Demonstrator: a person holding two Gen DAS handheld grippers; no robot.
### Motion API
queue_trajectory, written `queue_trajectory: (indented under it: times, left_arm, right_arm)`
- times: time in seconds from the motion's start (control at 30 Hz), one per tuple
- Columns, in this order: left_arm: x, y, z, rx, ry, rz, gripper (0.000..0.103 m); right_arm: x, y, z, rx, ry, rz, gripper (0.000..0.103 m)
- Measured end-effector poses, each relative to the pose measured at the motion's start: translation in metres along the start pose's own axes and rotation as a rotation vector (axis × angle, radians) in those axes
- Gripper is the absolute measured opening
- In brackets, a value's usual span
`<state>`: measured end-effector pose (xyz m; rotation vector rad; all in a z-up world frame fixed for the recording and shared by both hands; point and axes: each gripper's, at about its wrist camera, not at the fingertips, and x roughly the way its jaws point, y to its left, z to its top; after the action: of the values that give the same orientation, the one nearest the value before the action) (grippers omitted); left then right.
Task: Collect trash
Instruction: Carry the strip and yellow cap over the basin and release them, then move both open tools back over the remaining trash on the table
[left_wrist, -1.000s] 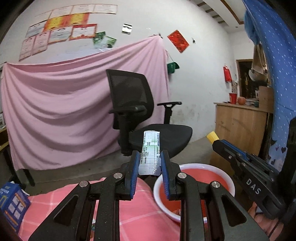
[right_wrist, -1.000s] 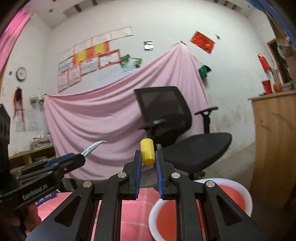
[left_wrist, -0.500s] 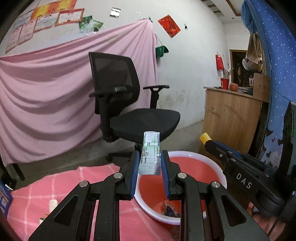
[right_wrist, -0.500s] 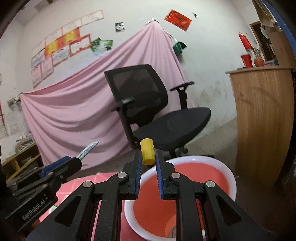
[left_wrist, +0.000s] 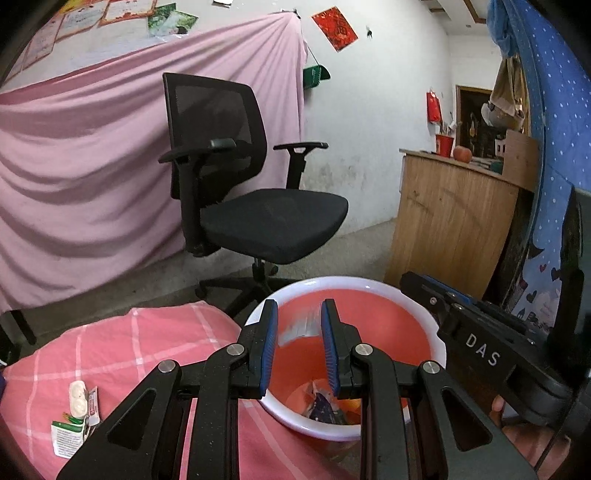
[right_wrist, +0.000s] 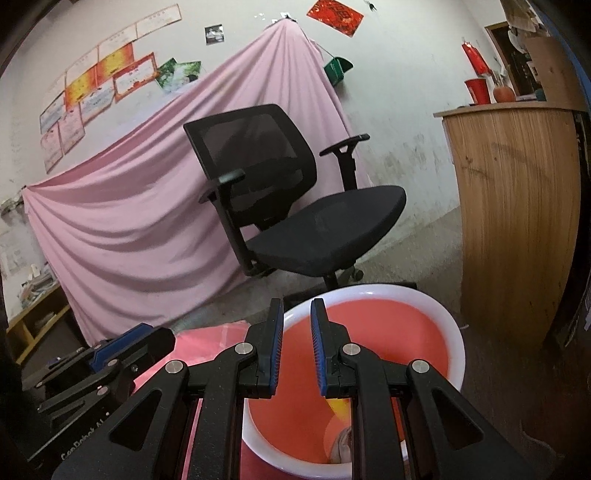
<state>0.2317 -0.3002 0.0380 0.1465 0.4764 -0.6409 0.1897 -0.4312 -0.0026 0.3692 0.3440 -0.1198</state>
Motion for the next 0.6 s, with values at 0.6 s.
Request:
queue_trajectory:
  times: [0.6]
  left_arm:
    - [-0.027, 0.036, -0.006, -0.076, -0.007, 0.103, 0.034]
  right_arm:
    - [-0.002, 0.012, 0.002, 0.004, -0.008, 0.019, 0.035]
